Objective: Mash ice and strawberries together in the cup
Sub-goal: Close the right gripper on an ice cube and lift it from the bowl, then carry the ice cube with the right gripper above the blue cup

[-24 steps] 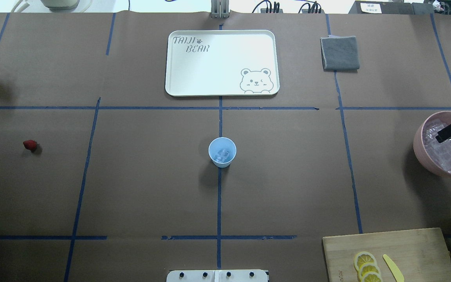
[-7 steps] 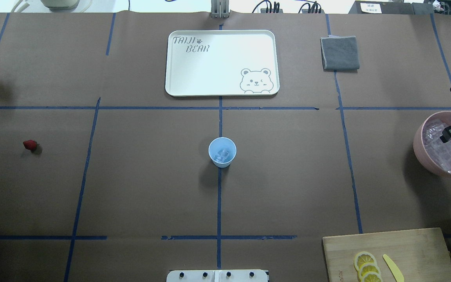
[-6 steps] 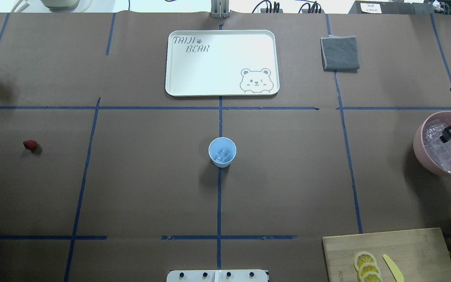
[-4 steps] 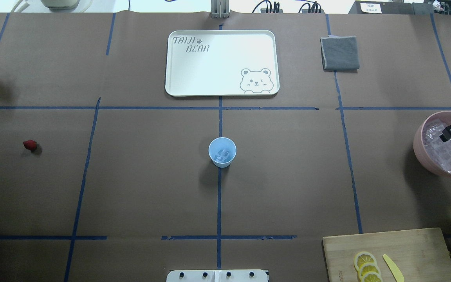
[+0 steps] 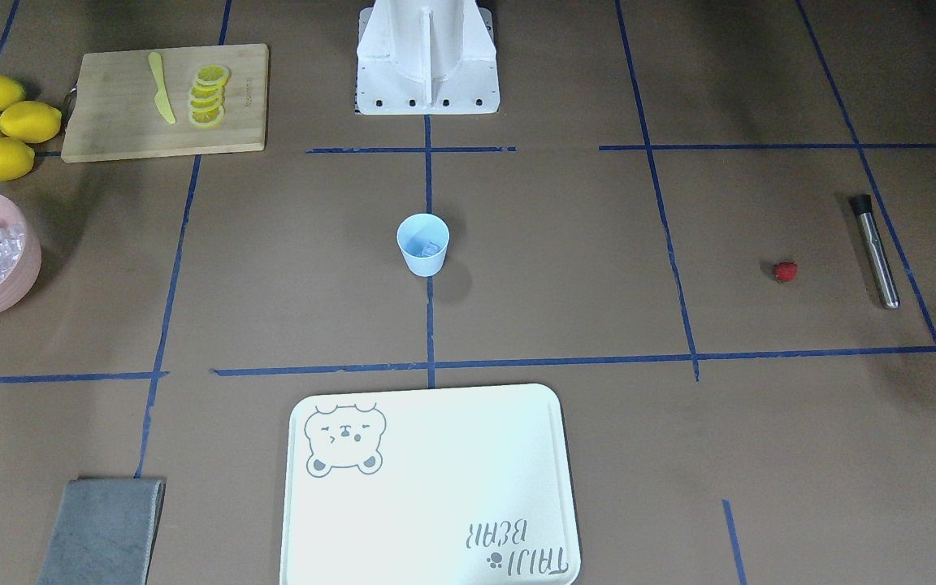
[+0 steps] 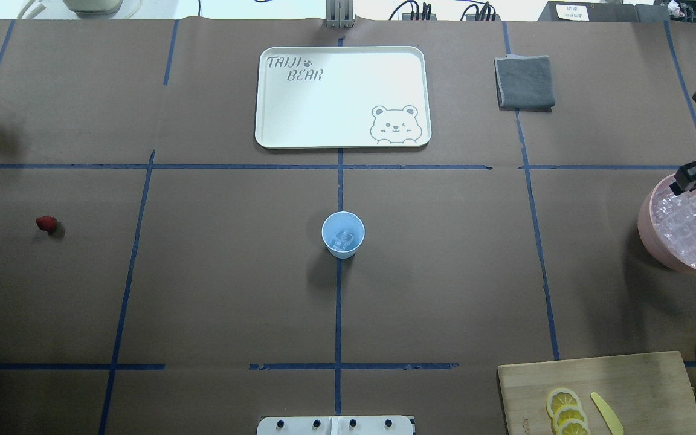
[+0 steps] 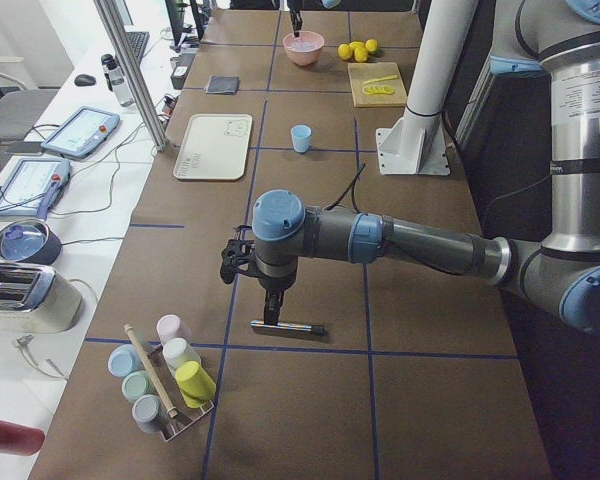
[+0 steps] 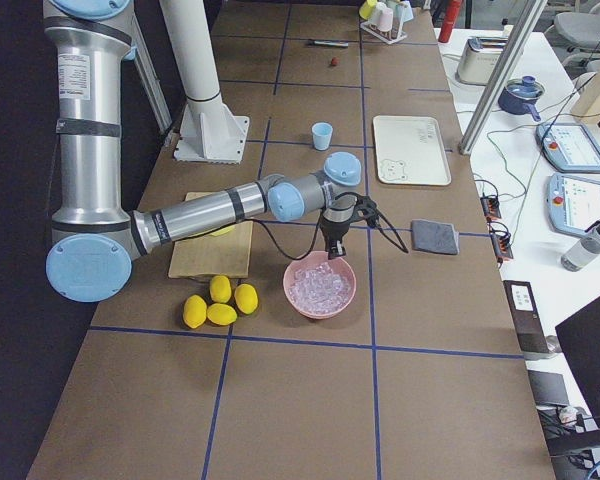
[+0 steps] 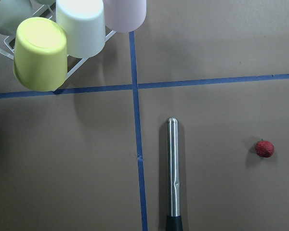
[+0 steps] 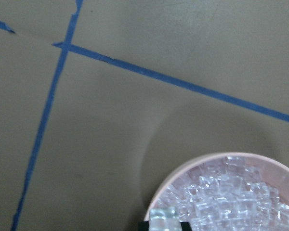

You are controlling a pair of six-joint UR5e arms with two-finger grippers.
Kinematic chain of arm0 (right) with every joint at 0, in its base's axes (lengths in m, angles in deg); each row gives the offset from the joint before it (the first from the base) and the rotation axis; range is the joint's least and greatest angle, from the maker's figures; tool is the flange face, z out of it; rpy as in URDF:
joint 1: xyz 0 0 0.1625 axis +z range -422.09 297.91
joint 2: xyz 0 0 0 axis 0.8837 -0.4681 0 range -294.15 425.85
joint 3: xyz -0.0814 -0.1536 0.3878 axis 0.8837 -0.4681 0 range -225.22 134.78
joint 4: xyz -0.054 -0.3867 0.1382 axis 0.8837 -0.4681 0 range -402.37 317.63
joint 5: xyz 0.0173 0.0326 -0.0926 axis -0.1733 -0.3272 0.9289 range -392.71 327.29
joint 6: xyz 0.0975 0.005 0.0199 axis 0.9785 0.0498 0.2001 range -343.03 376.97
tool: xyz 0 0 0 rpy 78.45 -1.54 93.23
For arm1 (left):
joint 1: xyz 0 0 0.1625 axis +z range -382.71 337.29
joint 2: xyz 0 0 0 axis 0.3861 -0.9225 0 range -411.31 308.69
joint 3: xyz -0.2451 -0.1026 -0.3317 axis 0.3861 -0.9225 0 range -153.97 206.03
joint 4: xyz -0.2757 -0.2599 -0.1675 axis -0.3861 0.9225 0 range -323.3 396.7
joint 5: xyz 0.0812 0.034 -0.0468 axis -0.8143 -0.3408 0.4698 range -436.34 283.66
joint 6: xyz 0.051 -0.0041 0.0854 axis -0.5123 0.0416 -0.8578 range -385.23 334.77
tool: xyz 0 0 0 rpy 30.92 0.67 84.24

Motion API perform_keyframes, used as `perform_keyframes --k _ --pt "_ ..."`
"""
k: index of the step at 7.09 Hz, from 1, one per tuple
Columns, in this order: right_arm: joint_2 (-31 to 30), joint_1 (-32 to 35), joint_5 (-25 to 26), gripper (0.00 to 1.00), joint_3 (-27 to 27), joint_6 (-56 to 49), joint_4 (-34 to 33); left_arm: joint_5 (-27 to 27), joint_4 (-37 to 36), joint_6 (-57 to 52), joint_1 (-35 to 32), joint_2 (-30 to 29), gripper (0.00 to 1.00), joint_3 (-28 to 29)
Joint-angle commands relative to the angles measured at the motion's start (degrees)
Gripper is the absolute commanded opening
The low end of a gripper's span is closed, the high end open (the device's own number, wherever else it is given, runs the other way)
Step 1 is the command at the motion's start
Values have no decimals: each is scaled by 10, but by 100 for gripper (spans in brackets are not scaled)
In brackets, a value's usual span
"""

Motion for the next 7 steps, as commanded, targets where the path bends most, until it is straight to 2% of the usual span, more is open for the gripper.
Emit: perform_keyframes --k 1,4,6,7 --pt "150 -30 -11 0 13 58 -147 0 -1 1 0 0 100 1" --pt "289 -149 1 0 -20 291 -156 -1 -1 5 1 -1 100 3" --pt "370 -246 79 0 -70 431 -130 -2 2 9 1 -3 100 8" --pt "397 -288 124 0 -120 501 -68 -2 2 8 1 -3 100 9"
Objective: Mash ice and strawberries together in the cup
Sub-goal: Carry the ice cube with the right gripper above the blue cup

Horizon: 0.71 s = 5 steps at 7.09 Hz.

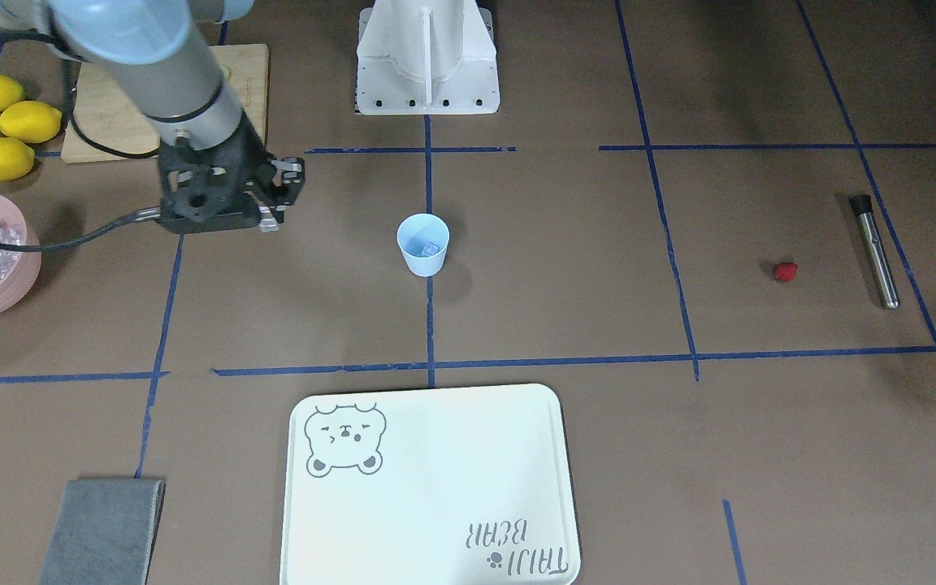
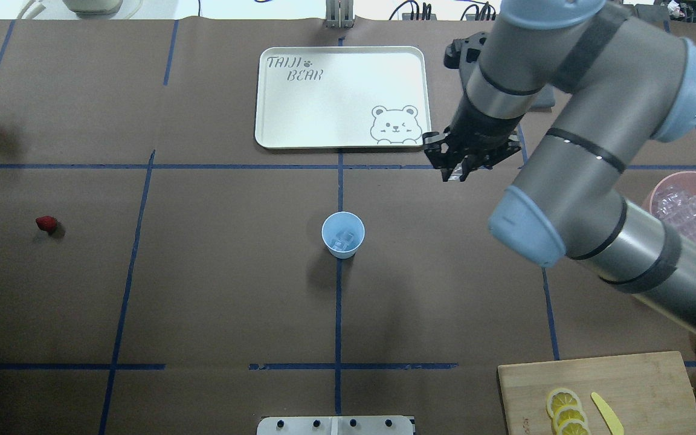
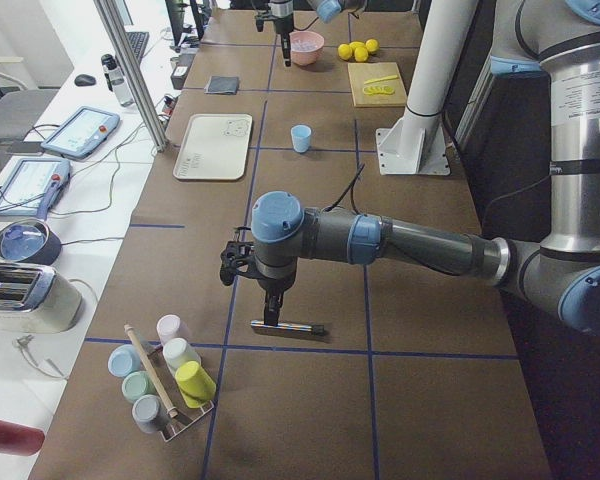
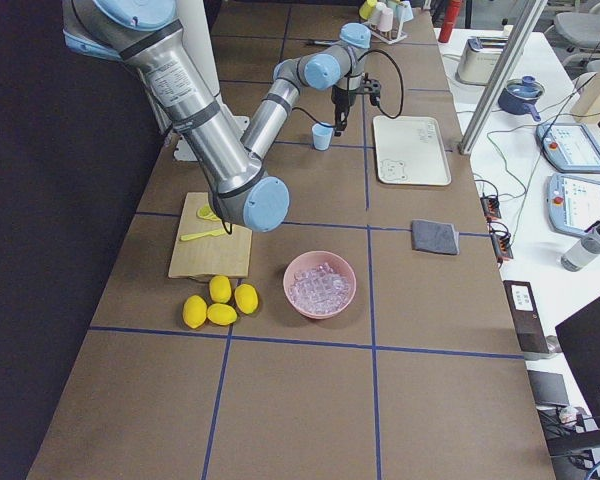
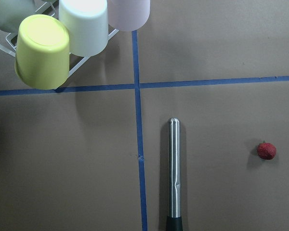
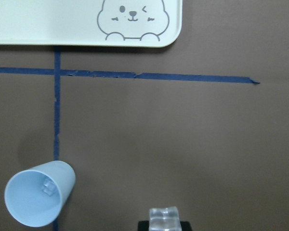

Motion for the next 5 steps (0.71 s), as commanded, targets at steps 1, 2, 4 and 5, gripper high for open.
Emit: perform_keyframes --k 1,2,4,5 --pt "73 -83 81 0 -105 122 84 0 2 0 0 0 100 3" --pt "106 -95 97 1 -148 132 85 0 2 0 0 0 100 4" --pt "112 -107 99 1 -153 140 85 0 2 0 0 1 100 4" --pt "111 -118 99 2 -154 147 85 0 2 0 0 1 100 6"
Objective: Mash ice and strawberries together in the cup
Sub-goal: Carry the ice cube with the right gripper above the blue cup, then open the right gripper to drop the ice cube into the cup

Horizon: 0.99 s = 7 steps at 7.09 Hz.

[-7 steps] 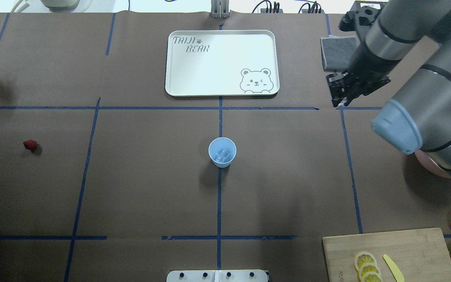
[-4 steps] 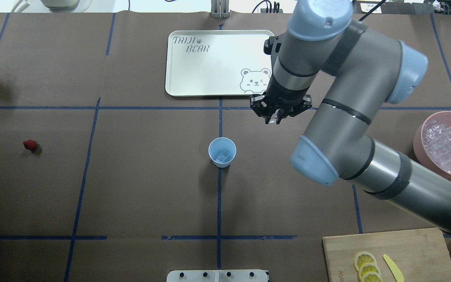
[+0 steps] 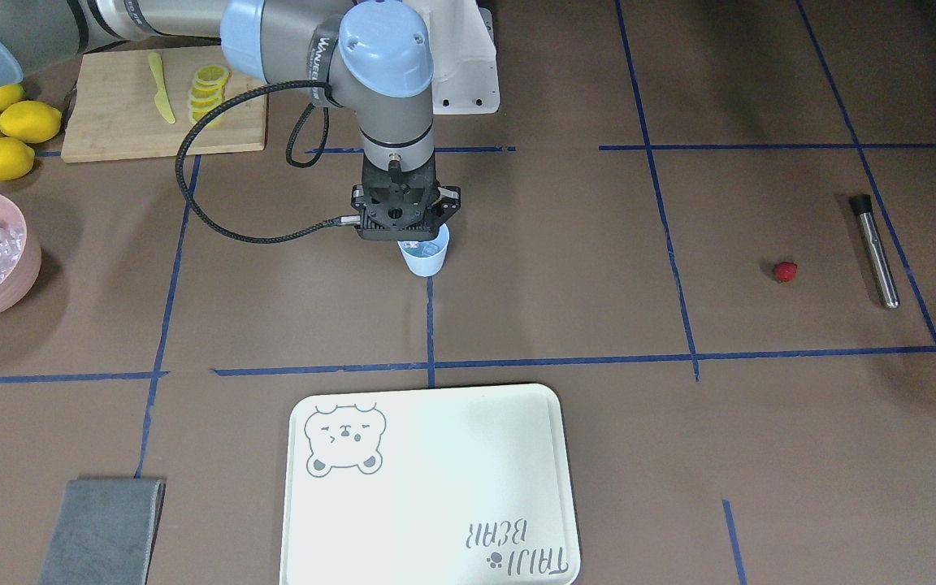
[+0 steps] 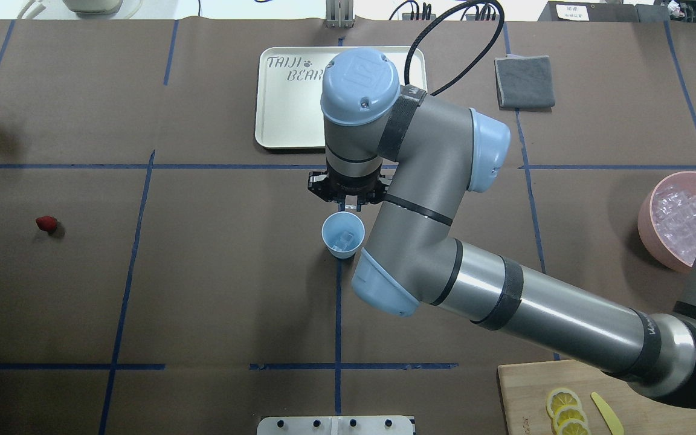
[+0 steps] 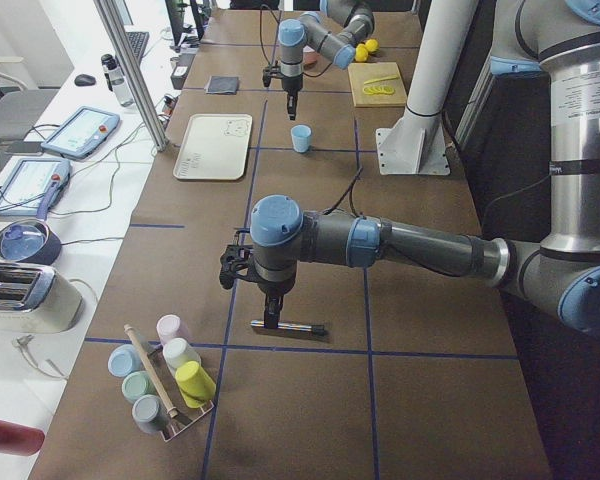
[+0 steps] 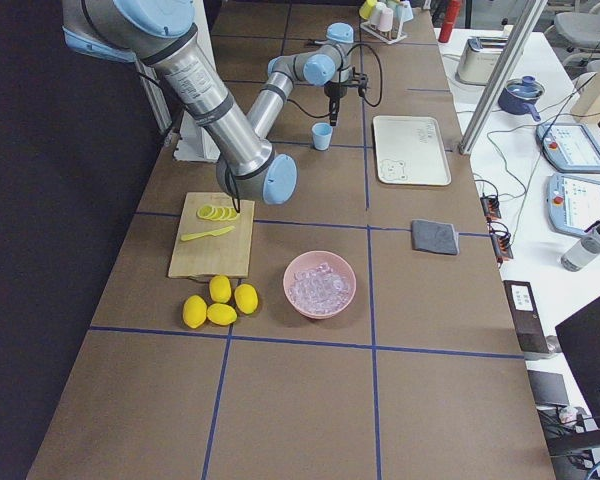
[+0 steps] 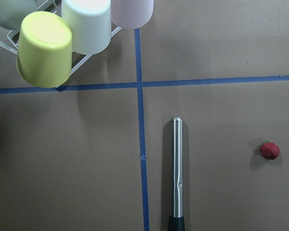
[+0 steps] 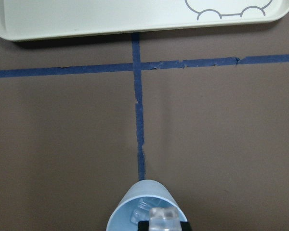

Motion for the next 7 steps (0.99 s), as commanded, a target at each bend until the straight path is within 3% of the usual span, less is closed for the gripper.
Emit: perform_keyframes --k 1,3,4,5,6,7 --pt "3 -17 2 2 -4 12 1 0 2 0 0 0 100 1" --pt "2 -21 10 3 -9 16 1 0 2 0 1 0 100 1" --pt "2 -22 10 8 -10 16 1 1 1 0 0 0 100 1" --pt "3 -22 10 21 -10 16 1 0 2 0 0 0 100 1" --pt "3 -22 10 46 -10 16 1 0 2 0 0 0 100 1" --pt "3 -22 10 63 -10 16 2 0 2 0 0 0 100 1"
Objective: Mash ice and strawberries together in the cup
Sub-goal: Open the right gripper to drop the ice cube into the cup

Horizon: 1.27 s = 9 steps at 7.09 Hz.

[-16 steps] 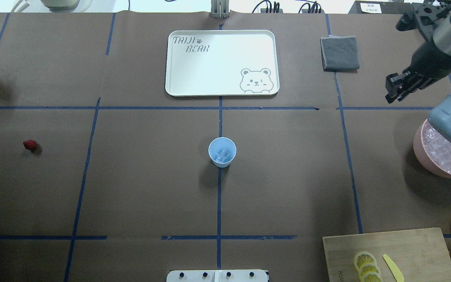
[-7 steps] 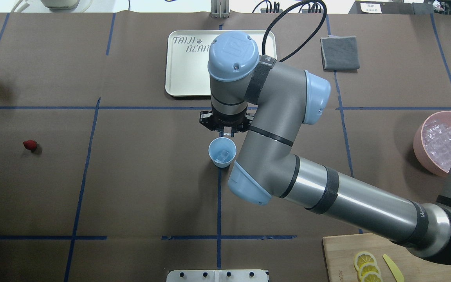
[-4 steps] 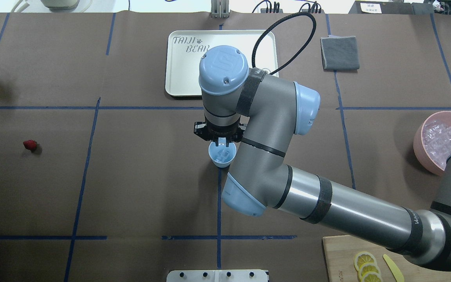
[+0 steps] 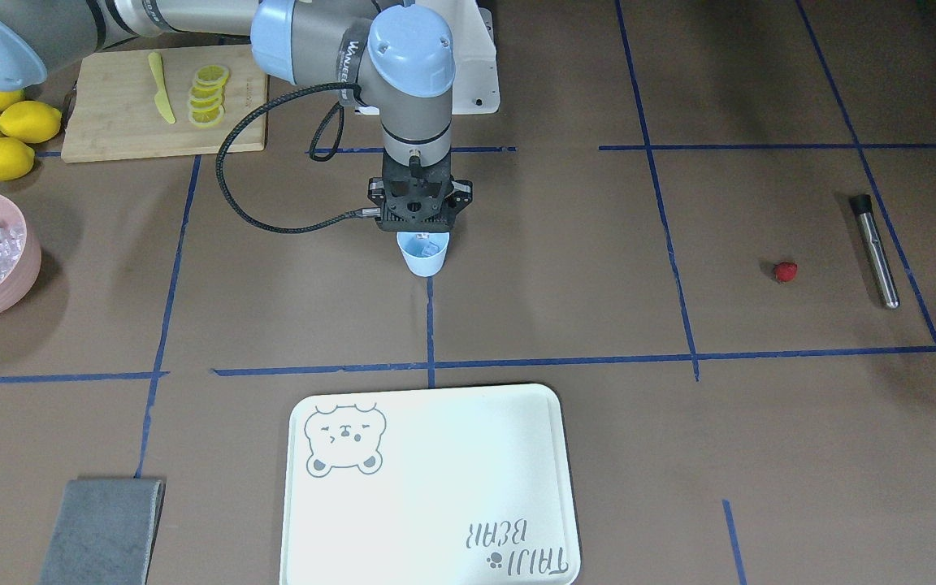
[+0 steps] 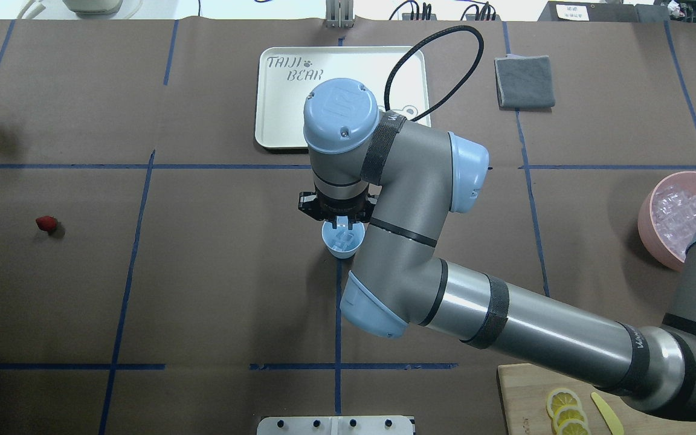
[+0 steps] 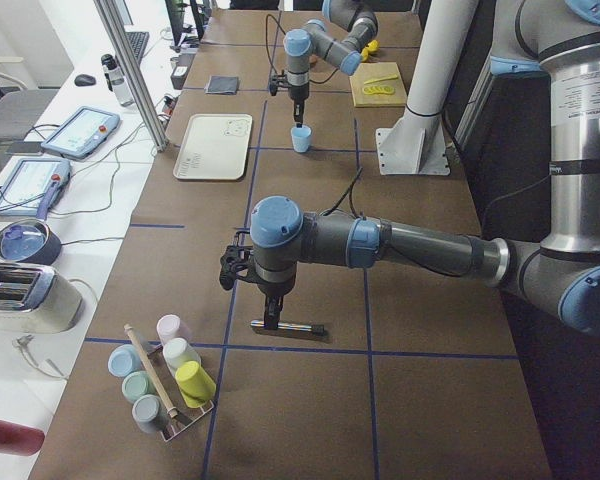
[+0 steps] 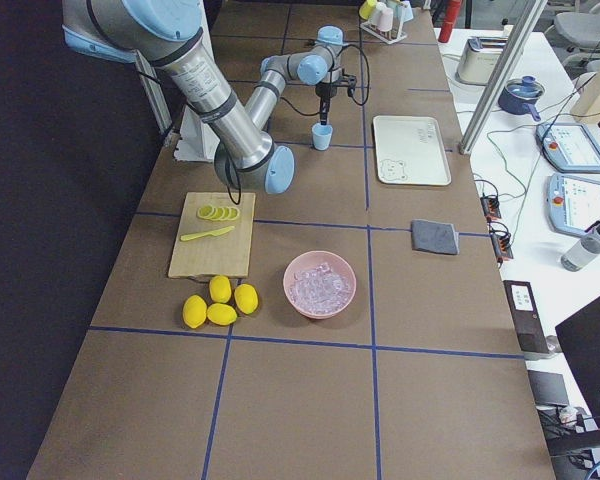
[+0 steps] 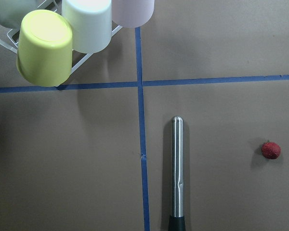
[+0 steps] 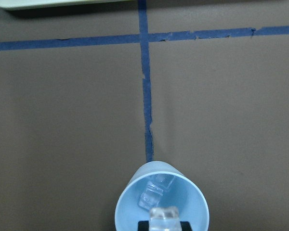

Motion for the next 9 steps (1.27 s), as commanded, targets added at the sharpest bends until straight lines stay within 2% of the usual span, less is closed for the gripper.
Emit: perform_keyframes --k 1,2,9 --pt "-2 0 -1 90 1 0 11 0 1 0 0 0 100 0" --pt "-2 0 -1 95 1 0 17 0 1 0 0 0 100 0" --pt "0 14 -3 99 19 -2 16 -4 4 -1 11 -1 100 -4"
